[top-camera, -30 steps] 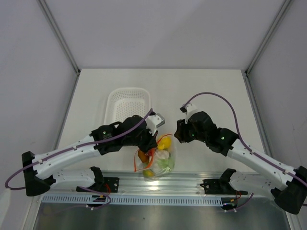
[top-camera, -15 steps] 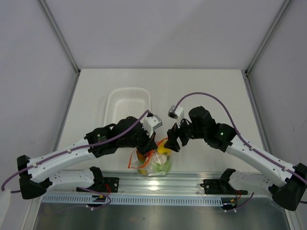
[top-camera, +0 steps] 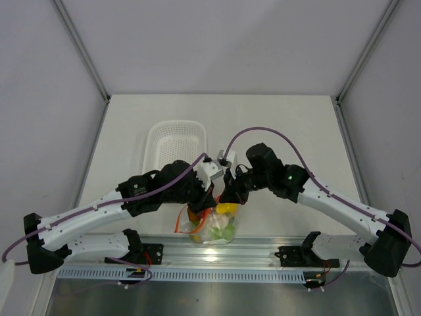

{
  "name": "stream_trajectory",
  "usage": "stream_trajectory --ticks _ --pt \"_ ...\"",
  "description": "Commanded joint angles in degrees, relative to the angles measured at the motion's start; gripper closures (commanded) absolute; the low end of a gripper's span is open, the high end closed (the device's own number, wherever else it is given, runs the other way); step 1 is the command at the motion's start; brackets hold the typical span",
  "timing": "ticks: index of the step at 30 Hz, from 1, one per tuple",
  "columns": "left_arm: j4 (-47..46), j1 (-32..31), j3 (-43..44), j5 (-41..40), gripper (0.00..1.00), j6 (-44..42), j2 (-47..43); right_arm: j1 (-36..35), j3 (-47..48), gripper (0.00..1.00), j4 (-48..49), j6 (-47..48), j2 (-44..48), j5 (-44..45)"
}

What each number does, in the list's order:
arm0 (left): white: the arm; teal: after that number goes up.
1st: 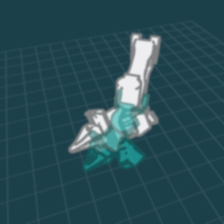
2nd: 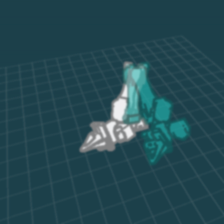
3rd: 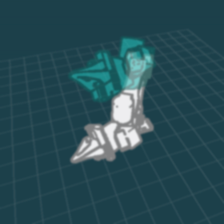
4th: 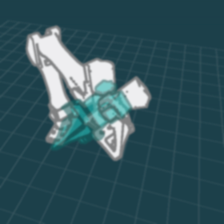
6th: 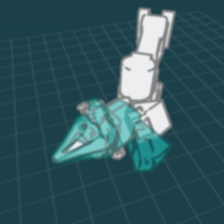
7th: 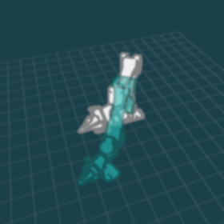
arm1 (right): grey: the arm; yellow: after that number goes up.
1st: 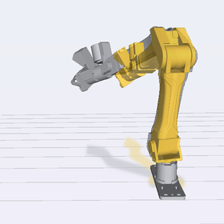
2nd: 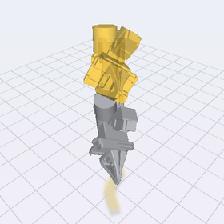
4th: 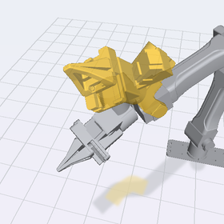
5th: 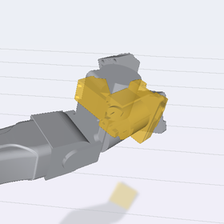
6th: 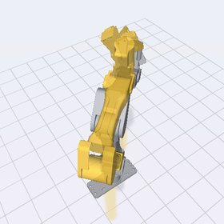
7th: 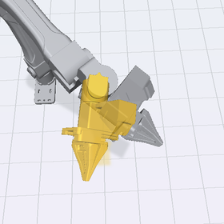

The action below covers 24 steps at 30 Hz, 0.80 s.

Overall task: Place the food in the zip-top bag and seal the zipper
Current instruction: Zip the zipper food storage bag at the center of the board.

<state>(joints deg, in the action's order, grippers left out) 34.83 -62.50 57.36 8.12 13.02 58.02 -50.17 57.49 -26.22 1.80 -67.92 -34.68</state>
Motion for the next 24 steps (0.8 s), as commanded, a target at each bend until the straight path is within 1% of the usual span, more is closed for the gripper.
stream_trajectory --ticks 1,3,5,6,7,9,12,17,22,24 --pt "-4.68 -0.25 1.00 2.08 0.99 -0.80 -0.71 -0.63 0.87 1.00 4.14 -2.15 0.33 2.05" --pt "-4.51 -0.34 1.00 2.08 1.00 -0.62 -0.54 -0.98 -0.27 1.00 5.38 -5.22 1.64 10.02" --pt "-4.07 -0.25 1.26 1.64 0.99 -0.36 0.07 -1.33 -3.07 1.00 8.70 -10.57 2.96 15.14" --pt "-3.46 -0.25 1.43 1.11 0.99 0.16 0.34 -1.42 -3.70 1.00 9.42 -12.68 3.49 20.30" --pt "-2.93 -0.25 1.78 0.50 1.00 0.52 0.69 -1.59 -4.23 1.00 9.87 -16.96 4.37 22.61" --pt "-1.44 -0.25 2.31 -1.08 0.99 1.39 1.57 -1.77 -5.99 1.00 11.01 -20.68 5.25 28.05" --pt "-0.11 -0.34 2.66 -1.35 0.99 1.84 2.10 -1.60 -7.39 1.00 10.31 -25.70 5.78 33.33" --pt "1.03 -0.34 2.58 -1.35 0.99 2.45 1.31 0.95 -10.64 1.00 10.40 -30.10 7.27 34.68" --pt "3.49 -0.34 3.45 -1.62 0.99 2.72 0.08 2.18 -12.32 1.00 9.79 -30.54 9.21 34.68" --pt "4.45 -0.34 3.98 -1.35 0.99 3.07 -0.01 2.19 -12.23 1.00 9.17 -30.37 9.73 36.60"
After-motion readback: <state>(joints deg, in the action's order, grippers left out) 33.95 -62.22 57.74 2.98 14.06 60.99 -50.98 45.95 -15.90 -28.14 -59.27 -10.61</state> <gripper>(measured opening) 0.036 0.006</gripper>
